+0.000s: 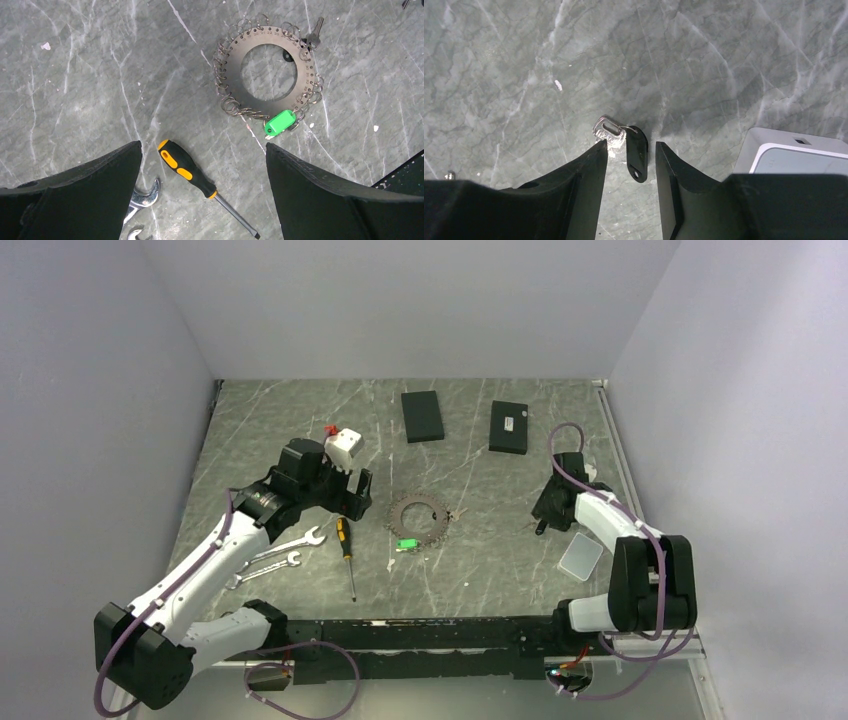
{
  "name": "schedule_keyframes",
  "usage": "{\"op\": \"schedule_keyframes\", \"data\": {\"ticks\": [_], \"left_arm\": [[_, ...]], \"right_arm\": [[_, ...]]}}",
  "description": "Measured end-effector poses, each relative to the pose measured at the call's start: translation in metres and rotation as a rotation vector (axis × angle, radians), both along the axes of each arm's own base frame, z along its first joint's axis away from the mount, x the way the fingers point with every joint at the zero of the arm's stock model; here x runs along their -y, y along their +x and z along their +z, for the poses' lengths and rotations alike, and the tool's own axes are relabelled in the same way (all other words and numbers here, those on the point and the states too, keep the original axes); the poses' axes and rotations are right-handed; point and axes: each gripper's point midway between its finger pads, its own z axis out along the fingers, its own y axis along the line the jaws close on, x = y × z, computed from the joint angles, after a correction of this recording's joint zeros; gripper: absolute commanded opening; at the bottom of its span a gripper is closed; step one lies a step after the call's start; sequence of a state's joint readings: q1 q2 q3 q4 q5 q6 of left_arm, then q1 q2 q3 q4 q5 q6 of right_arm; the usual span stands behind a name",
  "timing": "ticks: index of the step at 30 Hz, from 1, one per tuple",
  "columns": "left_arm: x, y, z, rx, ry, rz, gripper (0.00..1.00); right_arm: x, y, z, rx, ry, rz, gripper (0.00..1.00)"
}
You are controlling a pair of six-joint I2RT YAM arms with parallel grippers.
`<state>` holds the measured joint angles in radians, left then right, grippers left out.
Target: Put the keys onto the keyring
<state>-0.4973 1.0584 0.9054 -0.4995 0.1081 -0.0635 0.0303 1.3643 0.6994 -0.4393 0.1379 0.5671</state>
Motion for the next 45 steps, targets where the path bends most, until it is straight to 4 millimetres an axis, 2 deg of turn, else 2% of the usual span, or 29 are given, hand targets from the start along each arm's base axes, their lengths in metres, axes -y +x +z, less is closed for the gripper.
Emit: {"op": "schedule_keyframes", "data": {"ticks": [8,14,16,21,24,26,29,31,33,35,40,43,45], "left_arm": [[0.0,0.0,0.0,0.0,0.0,0.0,0.99],[0.0,0.0,0.0,0.0,0.0,-0.002,0.99],[0.0,-0.001,0.0,0.0,0.0,-0.002,0.99],[0.0,-0.001,0.0,0.0,0.0,-0.002,0.99],[0.003,-0.002,0.0,-0.004,-0.009,-0.019,0.96],[0.009,-0.007,0.002,-0.01,-0.028,-0.056,0.94],[0.022,-0.018,0.009,-0.013,-0.077,-0.142,0.92],[0.032,-0.027,0.017,-0.008,-0.125,-0.21,0.89],[0.042,-0.038,0.03,0.009,-0.18,-0.281,0.81],[0.049,-0.047,0.041,0.03,-0.222,-0.347,0.76],[0.064,-0.084,0.075,0.107,-0.33,-0.569,0.66],[0.068,-0.101,0.093,0.158,-0.382,-0.664,0.63],[0.071,-0.109,0.101,0.174,-0.415,-0.714,0.57]], "right_arm": [[0.003,-0.004,-0.005,-0.015,-0.017,-0.009,0.42],[0.003,-0.005,-0.011,-0.034,-0.017,-0.005,0.16],[0.003,-0.004,-0.012,-0.031,-0.014,-0.004,0.0],[0.001,-0.003,-0.011,-0.028,-0.016,0.014,0.0],[-0.007,0.0,-0.005,-0.021,-0.024,0.063,0.0],[-0.023,0.005,0.009,-0.001,-0.032,0.138,0.0],[-0.059,0.02,0.043,0.077,-0.024,0.283,0.0],[-0.09,0.031,0.075,0.163,0.006,0.399,0.0],[-0.121,0.033,0.105,0.247,0.06,0.522,0.0],[-0.145,0.027,0.133,0.323,0.121,0.631,0.0],[-0.198,-0.006,0.198,0.502,0.28,0.919,0.0],[-0.224,-0.031,0.222,0.576,0.37,1.081,0.0],[-0.241,-0.049,0.231,0.602,0.431,1.183,0.0]]}}
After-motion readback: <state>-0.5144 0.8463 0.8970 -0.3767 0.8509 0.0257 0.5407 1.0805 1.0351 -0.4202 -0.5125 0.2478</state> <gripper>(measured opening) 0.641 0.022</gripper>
